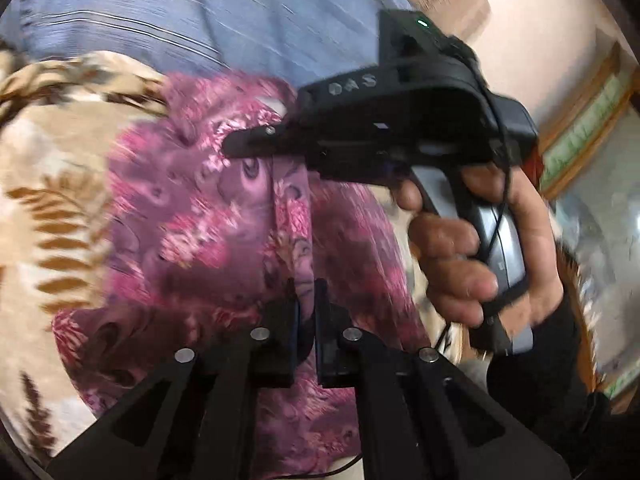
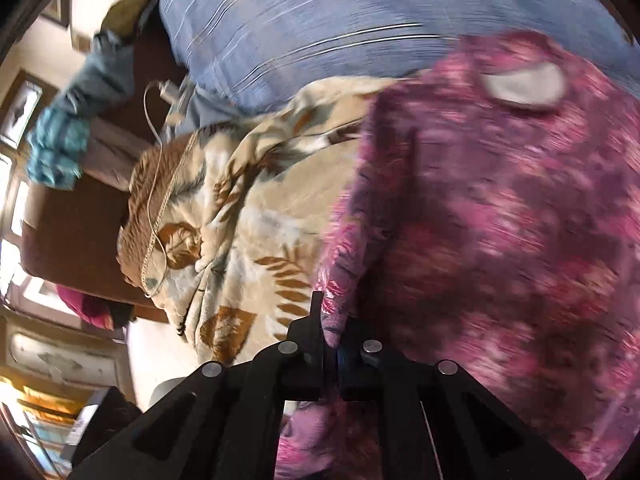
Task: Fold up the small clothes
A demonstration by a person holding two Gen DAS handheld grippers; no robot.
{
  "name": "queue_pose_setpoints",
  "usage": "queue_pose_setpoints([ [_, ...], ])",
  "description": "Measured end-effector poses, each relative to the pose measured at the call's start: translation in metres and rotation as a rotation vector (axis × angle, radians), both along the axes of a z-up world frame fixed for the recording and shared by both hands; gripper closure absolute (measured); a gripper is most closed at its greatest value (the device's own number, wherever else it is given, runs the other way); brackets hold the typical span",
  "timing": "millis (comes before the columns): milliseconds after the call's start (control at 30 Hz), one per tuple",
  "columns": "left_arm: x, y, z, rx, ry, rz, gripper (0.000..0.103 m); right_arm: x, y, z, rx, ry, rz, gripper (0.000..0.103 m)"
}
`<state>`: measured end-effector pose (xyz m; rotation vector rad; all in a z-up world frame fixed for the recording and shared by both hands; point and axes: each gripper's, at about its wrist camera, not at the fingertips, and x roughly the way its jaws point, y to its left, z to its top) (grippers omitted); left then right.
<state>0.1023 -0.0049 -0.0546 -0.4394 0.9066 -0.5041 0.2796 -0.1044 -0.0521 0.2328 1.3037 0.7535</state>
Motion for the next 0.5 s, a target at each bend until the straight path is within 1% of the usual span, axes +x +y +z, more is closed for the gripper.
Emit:
queue_pose_setpoints([
  [33, 0.0, -0.012, -0.003, 0.026, 0.006, -0.033, 0.096, -0.001, -0.015, -0.007, 0.007, 0.01, -0.015, 0.099],
  [67, 0.001, -0.02, -0.007, 0.043, 0.013, -0.063, 0.087, -0.001, -0.035, -0.02, 0.011, 0.027, -0.051, 0.099],
  [100, 0.001, -0.029, -0.011, 0.058, 0.023, -0.097, 0.071, 0.0, -0.048, -0.033, 0.012, 0.045, -0.074, 0.098],
  [133, 0.0, -0.034, -0.016, 0.059, 0.033, -0.131, 0.062, 0.0, -0.058, -0.046, 0.015, 0.06, -0.091, 0.094],
  [167, -0.001, -0.036, -0.019, 0.043, 0.04, -0.164, 0.055, 0.0, -0.07, -0.064, 0.005, 0.07, -0.108, 0.093],
  [200, -0.004, -0.035, -0.02, 0.01, 0.04, -0.186, 0.055, -0.001, -0.078, -0.076, -0.006, 0.069, -0.13, 0.088],
  [233, -0.003, -0.03, -0.02, -0.021, 0.038, -0.196, 0.055, -0.003, -0.087, -0.091, 0.011, 0.075, -0.156, 0.081],
  [267, 0.002, -0.023, -0.02, -0.046, 0.035, -0.195, 0.055, -0.005, -0.091, -0.097, 0.056, 0.086, -0.168, 0.082],
  [300, 0.0, -0.013, -0.014, -0.08, 0.024, -0.174, 0.052, -0.007, -0.098, -0.1, 0.114, 0.094, -0.191, 0.077],
  [333, 0.001, -0.003, -0.011, -0.105, 0.019, -0.148, 0.052, -0.009, -0.1, -0.097, 0.12, 0.096, -0.199, 0.071],
  [367, 0.004, 0.016, -0.007, -0.159, 0.01, -0.098, 0.051, -0.01, -0.099, -0.085, 0.088, 0.078, -0.189, 0.069],
  [400, -0.002, 0.025, -0.005, -0.198, -0.004, -0.066, 0.048, -0.011, -0.099, -0.072, 0.077, 0.043, -0.17, 0.065],
  [433, -0.001, 0.041, -0.001, -0.228, -0.024, -0.021, 0.045, -0.015, -0.101, -0.053, 0.089, -0.011, -0.159, 0.057],
  [467, -0.001, 0.058, 0.003, -0.24, -0.053, 0.038, 0.043, -0.019, -0.104, -0.04, 0.104, -0.043, -0.163, 0.051],
  [500, 0.001, 0.069, 0.006, -0.237, -0.067, 0.085, 0.039, -0.024, -0.107, -0.031, 0.121, -0.062, -0.166, 0.043],
])
